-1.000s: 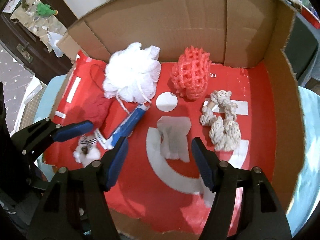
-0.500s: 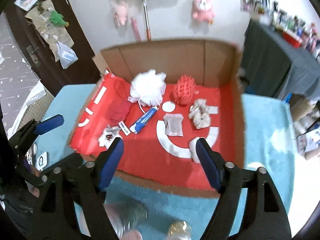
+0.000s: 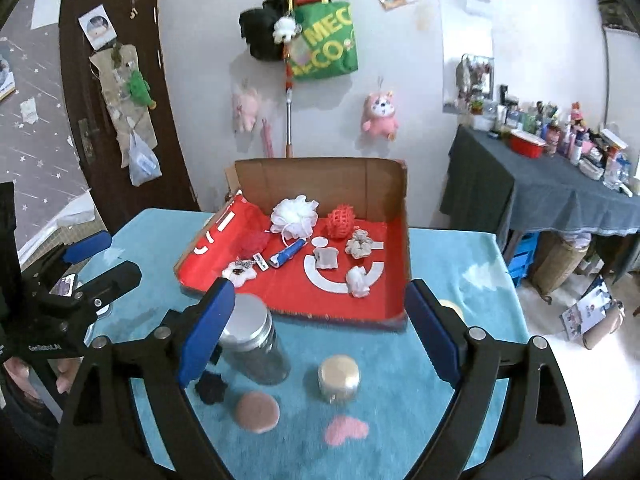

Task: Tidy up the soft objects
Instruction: 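Withdraw both tools from the box back toward the remaining items on the table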

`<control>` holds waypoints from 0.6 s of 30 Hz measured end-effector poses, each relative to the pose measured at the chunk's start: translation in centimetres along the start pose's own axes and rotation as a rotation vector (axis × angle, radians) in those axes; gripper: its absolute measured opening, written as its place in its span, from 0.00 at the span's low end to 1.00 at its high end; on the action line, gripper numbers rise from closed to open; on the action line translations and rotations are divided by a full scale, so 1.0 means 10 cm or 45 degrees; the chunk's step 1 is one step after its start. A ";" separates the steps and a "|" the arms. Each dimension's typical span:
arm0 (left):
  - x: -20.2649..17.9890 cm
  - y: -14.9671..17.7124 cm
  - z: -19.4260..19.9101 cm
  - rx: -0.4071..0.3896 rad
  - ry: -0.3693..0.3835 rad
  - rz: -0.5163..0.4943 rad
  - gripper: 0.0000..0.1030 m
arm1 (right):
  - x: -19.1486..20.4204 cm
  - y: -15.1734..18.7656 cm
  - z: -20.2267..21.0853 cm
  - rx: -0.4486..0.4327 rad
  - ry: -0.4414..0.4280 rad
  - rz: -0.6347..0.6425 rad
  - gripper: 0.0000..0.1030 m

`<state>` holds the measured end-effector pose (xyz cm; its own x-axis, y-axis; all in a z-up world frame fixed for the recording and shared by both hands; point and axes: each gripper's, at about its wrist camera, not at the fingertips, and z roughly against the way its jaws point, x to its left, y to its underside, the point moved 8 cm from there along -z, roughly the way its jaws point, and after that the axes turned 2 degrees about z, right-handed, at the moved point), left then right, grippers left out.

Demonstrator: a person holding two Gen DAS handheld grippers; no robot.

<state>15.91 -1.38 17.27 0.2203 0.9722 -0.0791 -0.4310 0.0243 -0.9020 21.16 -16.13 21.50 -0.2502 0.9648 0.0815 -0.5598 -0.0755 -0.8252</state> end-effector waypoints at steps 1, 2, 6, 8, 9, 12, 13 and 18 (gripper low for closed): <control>-0.04 0.04 0.04 -0.009 0.002 -0.003 1.00 | 0.01 0.05 0.08 -0.020 0.007 -0.005 0.85; -0.07 0.07 0.08 -0.012 0.011 0.001 1.00 | 0.02 0.10 0.16 -0.040 0.006 -0.008 0.85; -0.18 0.21 0.23 -0.027 0.028 0.007 1.00 | 0.05 0.25 0.43 -0.116 0.049 0.006 0.89; -0.21 0.29 0.30 -0.041 0.021 -0.001 1.00 | 0.08 0.34 0.51 -0.138 0.063 0.022 0.94; -0.21 0.35 0.31 -0.043 0.006 -0.003 1.00 | 0.09 0.39 0.53 -0.144 0.066 0.025 0.94; -0.18 0.51 0.30 -0.038 -0.025 0.010 1.00 | 0.10 0.54 0.55 -0.163 0.091 0.019 0.94; -0.17 0.58 0.28 -0.028 -0.028 0.018 1.00 | 0.10 0.61 0.54 -0.165 0.100 0.011 0.94; -0.08 0.86 0.24 -0.031 -0.068 0.052 1.00 | 0.11 0.89 0.48 -0.180 0.129 -0.009 0.94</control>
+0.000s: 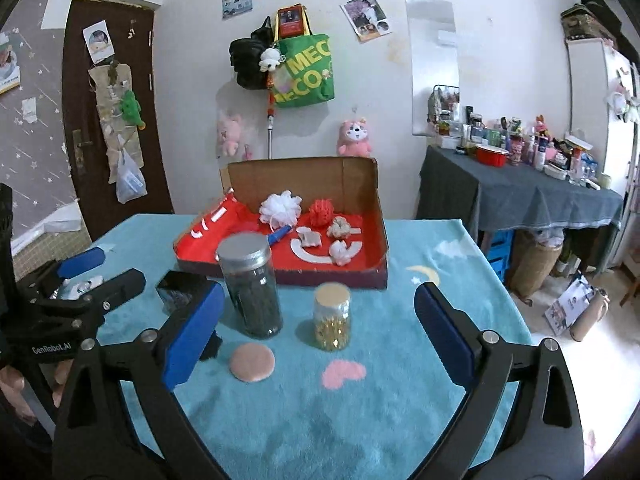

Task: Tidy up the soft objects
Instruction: 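Withdraw both tools from the box back toward the remaining items on the table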

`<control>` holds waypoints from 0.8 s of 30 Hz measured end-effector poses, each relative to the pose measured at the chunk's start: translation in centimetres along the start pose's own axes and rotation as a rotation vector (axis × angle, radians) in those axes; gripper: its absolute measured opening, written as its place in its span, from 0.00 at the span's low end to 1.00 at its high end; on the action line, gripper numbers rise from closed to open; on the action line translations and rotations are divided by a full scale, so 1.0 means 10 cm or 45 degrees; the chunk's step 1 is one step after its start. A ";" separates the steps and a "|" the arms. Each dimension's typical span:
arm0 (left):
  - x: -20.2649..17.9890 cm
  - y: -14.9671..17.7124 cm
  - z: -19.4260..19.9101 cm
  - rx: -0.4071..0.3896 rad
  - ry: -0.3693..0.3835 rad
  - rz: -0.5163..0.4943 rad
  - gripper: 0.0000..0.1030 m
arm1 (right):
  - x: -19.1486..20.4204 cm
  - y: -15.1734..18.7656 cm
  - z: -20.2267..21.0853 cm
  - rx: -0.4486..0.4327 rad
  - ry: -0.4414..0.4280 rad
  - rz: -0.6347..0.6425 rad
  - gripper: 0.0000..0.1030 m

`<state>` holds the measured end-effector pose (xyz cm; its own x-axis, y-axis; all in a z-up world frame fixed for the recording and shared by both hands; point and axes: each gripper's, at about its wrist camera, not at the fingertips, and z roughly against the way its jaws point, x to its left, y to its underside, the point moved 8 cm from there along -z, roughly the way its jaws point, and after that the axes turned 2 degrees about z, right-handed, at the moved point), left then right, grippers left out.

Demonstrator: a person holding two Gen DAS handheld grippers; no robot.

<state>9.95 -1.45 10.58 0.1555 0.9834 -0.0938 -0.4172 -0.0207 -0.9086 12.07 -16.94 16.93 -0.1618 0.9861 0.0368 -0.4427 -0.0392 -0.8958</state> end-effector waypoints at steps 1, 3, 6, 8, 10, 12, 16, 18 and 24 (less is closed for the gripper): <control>0.02 0.05 -0.02 0.006 -0.009 0.001 1.00 | 0.02 0.05 0.00 -0.011 0.001 0.011 0.94; 0.03 0.14 -0.05 0.024 -0.010 0.002 1.00 | 0.03 0.13 -0.03 -0.024 0.024 0.020 0.94; 0.04 0.29 -0.11 0.050 -0.020 -0.012 1.00 | 0.05 0.25 -0.08 -0.024 0.027 0.001 0.94; 0.04 0.40 -0.15 0.070 -0.028 -0.018 1.00 | 0.05 0.35 -0.14 -0.009 0.044 -0.003 0.94; 0.04 0.49 -0.19 0.100 -0.019 -0.015 1.00 | 0.06 0.43 -0.19 0.009 0.048 -0.003 0.94; 0.04 0.57 -0.24 0.129 -0.019 -0.013 1.00 | 0.07 0.51 -0.24 0.033 0.040 -0.011 0.94; 0.07 0.70 -0.33 0.175 -0.022 0.010 1.00 | 0.06 0.66 -0.35 0.075 0.052 -0.023 0.94; 0.08 0.75 -0.36 0.197 -0.023 0.021 1.00 | 0.05 0.74 -0.41 0.099 0.058 -0.022 0.94; 0.09 0.87 -0.44 0.244 -0.038 0.021 1.00 | 0.02 0.91 -0.50 0.142 0.087 -0.029 0.94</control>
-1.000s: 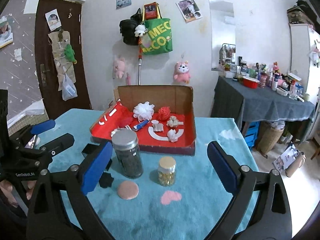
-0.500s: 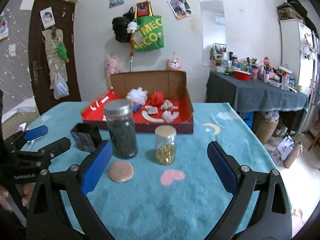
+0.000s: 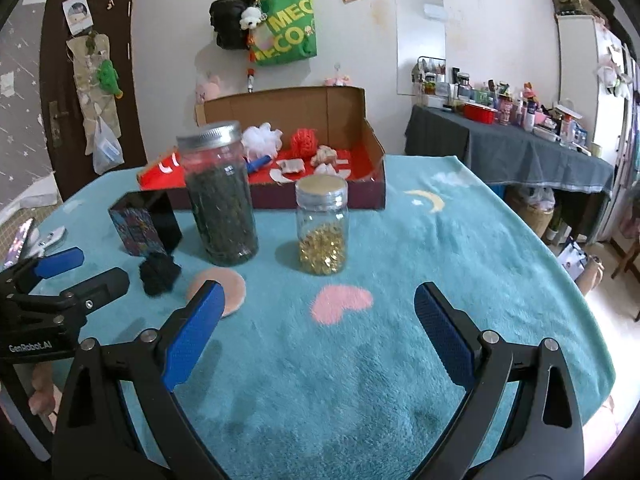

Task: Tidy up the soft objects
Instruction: 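Withdraw both tools from the box back toward the remaining items on the table, then grasp the black scrunchie with the left tool while the right tool grasps the beige sponge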

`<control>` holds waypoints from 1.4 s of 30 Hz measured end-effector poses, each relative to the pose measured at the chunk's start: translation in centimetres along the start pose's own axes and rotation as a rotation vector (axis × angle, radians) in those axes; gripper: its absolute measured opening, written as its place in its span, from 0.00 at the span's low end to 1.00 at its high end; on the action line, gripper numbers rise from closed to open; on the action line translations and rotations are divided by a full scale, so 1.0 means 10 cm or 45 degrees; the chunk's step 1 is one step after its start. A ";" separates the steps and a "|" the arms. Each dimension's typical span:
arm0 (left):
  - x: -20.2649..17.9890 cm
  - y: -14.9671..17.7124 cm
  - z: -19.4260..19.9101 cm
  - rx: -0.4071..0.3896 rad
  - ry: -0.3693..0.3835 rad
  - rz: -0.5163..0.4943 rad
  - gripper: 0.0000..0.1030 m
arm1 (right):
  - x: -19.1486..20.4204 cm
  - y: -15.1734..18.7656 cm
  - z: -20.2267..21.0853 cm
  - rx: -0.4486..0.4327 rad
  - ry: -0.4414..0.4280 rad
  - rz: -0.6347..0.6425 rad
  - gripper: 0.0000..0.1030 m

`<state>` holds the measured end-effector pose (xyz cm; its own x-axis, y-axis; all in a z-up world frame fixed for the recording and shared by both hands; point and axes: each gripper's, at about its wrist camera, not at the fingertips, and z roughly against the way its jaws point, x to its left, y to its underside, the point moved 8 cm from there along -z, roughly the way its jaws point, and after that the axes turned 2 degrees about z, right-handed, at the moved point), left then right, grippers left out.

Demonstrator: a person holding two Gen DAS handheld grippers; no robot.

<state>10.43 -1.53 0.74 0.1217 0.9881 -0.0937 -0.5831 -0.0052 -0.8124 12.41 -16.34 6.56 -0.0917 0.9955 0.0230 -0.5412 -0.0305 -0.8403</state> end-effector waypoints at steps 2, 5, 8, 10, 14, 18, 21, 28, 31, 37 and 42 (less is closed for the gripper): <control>0.00 0.04 -0.03 0.016 -0.002 0.004 1.00 | 0.01 0.04 -0.03 0.017 -0.006 -0.003 0.94; 0.01 0.07 -0.06 0.032 -0.006 0.009 1.00 | 0.01 0.08 -0.07 0.039 -0.009 -0.008 0.94; 0.01 0.10 -0.07 0.043 -0.009 0.009 1.00 | 0.01 0.10 -0.10 0.049 -0.010 -0.012 0.94; 0.01 0.11 -0.09 0.050 -0.013 0.007 1.00 | 0.01 0.11 -0.11 0.055 -0.013 -0.014 0.94; 0.03 0.13 -0.12 0.066 -0.014 0.008 1.00 | 0.01 0.14 -0.14 0.068 -0.013 -0.020 0.94; 0.04 0.14 -0.14 0.072 -0.017 0.013 1.00 | -0.01 0.15 -0.18 0.079 -0.018 -0.031 0.94; 0.04 0.15 -0.14 0.074 -0.016 0.015 1.00 | -0.01 0.16 -0.19 0.085 -0.018 -0.034 0.94; 0.06 0.13 -0.15 0.082 -0.038 -0.030 1.00 | 0.01 0.16 -0.24 0.106 -0.032 -0.030 0.94; 0.06 0.12 -0.17 0.106 -0.015 -0.039 1.00 | 0.04 0.15 -0.29 0.134 -0.064 -0.020 0.94; 0.01 0.08 -0.25 0.180 0.051 -0.135 0.99 | 0.18 0.10 -0.45 0.242 -0.233 0.033 0.94; 0.06 0.02 -0.34 0.241 0.071 -0.155 0.79 | 0.32 0.03 -0.59 0.329 -0.374 0.091 0.94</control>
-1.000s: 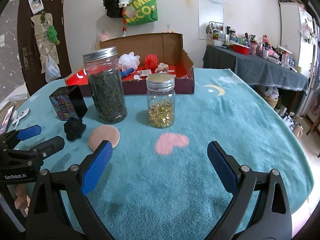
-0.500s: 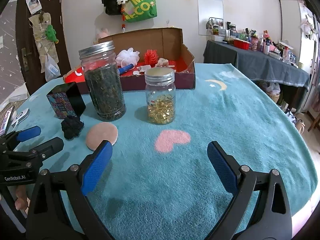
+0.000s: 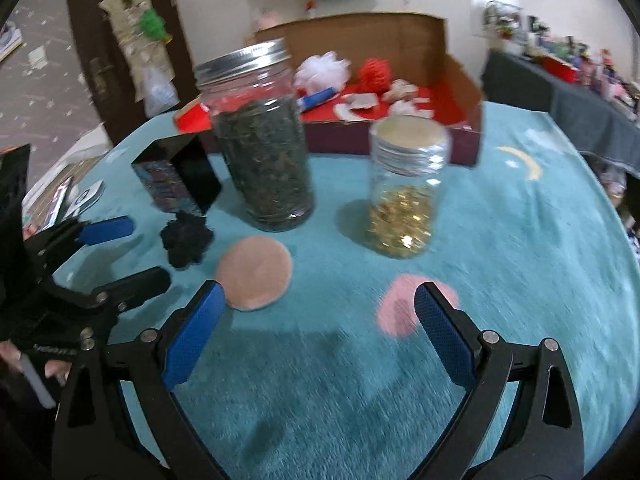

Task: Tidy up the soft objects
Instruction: 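Grasp the black scrunchie with the left tool while the right tool grasps the beige sponge, then lift and carry the scrunchie and sponge over the box with both tools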

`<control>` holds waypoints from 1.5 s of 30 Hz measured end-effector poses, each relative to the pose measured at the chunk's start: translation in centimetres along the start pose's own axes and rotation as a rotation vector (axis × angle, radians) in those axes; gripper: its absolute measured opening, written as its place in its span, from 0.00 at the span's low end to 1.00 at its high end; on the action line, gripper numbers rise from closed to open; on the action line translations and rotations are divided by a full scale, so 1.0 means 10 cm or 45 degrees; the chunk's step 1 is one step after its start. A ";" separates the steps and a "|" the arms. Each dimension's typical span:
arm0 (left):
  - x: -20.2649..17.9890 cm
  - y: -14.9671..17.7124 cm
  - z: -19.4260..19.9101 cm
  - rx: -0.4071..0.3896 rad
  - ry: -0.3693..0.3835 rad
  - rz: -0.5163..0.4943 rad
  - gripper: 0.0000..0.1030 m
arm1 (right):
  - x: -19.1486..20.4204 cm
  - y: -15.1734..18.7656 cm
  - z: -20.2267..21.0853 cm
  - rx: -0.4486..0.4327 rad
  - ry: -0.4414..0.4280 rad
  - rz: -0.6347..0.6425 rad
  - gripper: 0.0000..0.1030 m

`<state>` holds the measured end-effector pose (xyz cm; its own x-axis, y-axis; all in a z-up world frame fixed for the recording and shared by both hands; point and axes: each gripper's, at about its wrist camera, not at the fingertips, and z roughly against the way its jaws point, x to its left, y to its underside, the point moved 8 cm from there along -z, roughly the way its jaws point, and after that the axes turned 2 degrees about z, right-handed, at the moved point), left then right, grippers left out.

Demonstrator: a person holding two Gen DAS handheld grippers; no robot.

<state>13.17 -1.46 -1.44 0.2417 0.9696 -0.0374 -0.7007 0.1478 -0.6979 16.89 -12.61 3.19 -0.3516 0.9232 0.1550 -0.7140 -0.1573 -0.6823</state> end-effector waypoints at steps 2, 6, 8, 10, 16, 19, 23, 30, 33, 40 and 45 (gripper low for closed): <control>0.01 -0.02 -0.05 0.025 0.028 0.012 0.72 | 0.04 -0.03 -0.06 0.028 -0.038 0.025 0.94; -0.01 -0.07 -0.13 0.062 0.096 0.011 0.44 | 0.18 -0.06 -0.18 0.078 -0.101 0.085 0.91; -0.06 -0.08 -0.16 0.084 0.163 0.009 0.28 | 0.28 -0.07 -0.24 0.102 -0.125 0.130 0.73; -0.09 -0.09 -0.16 0.087 0.176 -0.003 0.26 | 0.38 -0.06 -0.32 0.140 -0.164 0.158 0.39; -0.13 -0.08 -0.05 0.077 0.235 -0.005 0.20 | 0.45 -0.03 -0.25 0.092 -0.193 0.159 0.15; -0.17 -0.11 0.00 0.066 0.269 -0.009 0.20 | 0.39 -0.03 -0.16 0.055 -0.202 0.095 0.14; -0.24 -0.18 0.03 0.049 0.288 -0.042 0.20 | 0.30 -0.10 -0.05 0.018 -0.210 0.030 0.14; -0.27 -0.23 -0.01 0.045 0.294 -0.044 0.20 | 0.29 -0.12 0.06 -0.001 -0.180 0.042 0.14; -0.26 -0.23 -0.01 0.044 0.292 -0.044 0.20 | 0.29 -0.12 0.06 0.003 -0.178 0.048 0.14; -0.21 -0.28 0.06 0.016 0.282 -0.039 0.20 | 0.25 -0.15 0.08 -0.008 -0.171 0.033 0.14; -0.14 -0.30 0.14 -0.006 0.266 -0.034 0.19 | 0.16 -0.18 0.16 -0.027 -0.147 0.014 0.14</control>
<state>14.03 -3.00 1.73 0.3948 0.9037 -0.1659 -0.6891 0.1719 -0.7040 16.69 -11.43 5.78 -0.4279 0.8746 0.2279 -0.6969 -0.1588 -0.6993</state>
